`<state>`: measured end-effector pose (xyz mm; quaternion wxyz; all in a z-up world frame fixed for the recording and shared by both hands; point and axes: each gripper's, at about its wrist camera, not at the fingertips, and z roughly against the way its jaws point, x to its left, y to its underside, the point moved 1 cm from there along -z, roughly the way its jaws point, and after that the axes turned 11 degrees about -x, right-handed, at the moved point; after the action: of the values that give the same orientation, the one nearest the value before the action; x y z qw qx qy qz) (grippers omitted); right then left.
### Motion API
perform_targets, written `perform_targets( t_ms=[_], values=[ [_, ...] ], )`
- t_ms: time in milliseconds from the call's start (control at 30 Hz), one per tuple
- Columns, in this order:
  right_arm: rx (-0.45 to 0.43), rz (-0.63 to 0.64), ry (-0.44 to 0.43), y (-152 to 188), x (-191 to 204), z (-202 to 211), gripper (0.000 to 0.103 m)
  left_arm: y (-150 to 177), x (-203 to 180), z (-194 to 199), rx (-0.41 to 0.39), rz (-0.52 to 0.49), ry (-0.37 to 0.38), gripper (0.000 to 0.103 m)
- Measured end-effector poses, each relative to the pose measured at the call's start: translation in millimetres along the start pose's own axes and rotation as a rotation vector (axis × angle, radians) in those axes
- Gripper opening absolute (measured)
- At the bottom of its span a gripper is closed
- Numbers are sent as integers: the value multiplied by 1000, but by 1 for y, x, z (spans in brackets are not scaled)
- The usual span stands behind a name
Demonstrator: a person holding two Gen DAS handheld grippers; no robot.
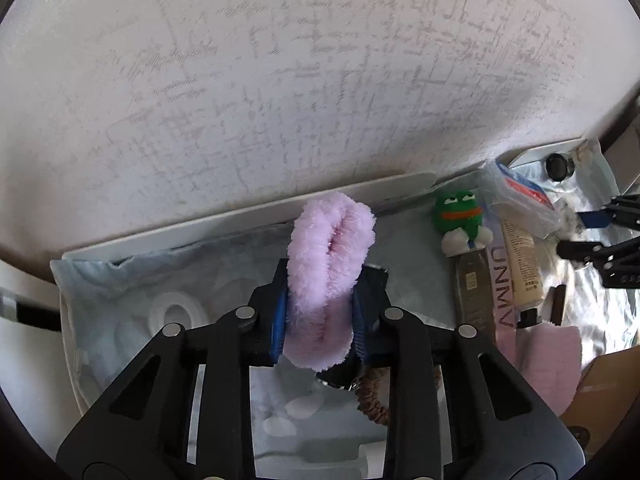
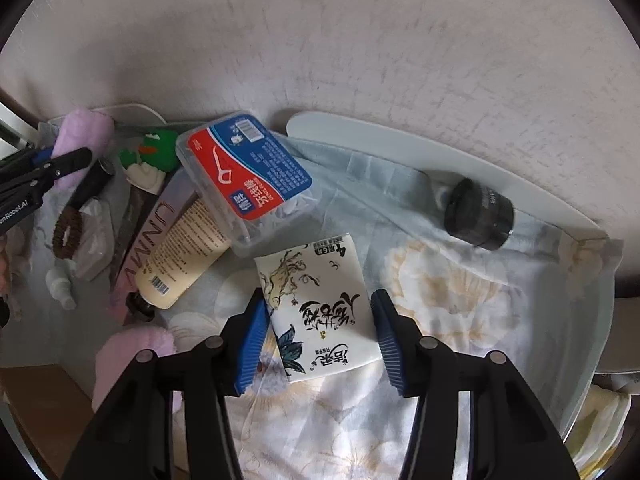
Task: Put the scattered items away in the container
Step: 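Lower the pink hair tie and tissue pack into the box and release both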
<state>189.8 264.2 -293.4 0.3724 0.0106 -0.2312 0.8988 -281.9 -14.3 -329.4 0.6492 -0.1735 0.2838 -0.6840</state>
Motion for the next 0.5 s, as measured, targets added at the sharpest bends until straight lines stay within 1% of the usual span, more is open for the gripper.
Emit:
perform_targets(
  t_ms=[167,233,300,367,433,500],
  values=[
    [-24,-1,-9,8,-4,23,47,2,-8,19,-20,22,-9,22],
    [-50,5,-14,11,-5,39,47,-1,-14,35,-28,13,-32,22],
    [-105,21,-14,15,-4,62,47,-1,-22,62,-54,6,-63,22],
    [-169,33,-26,21,-2,96,47,-29,-6,74,-85,13,-69,22],
    [-231,46,-41,27,1,133,47,-38,-16,105,-118,13,-78,22],
    [-278,66,-64,-16,21,146,47,-41,-27,134,-135,1,-94,22]
  ],
)
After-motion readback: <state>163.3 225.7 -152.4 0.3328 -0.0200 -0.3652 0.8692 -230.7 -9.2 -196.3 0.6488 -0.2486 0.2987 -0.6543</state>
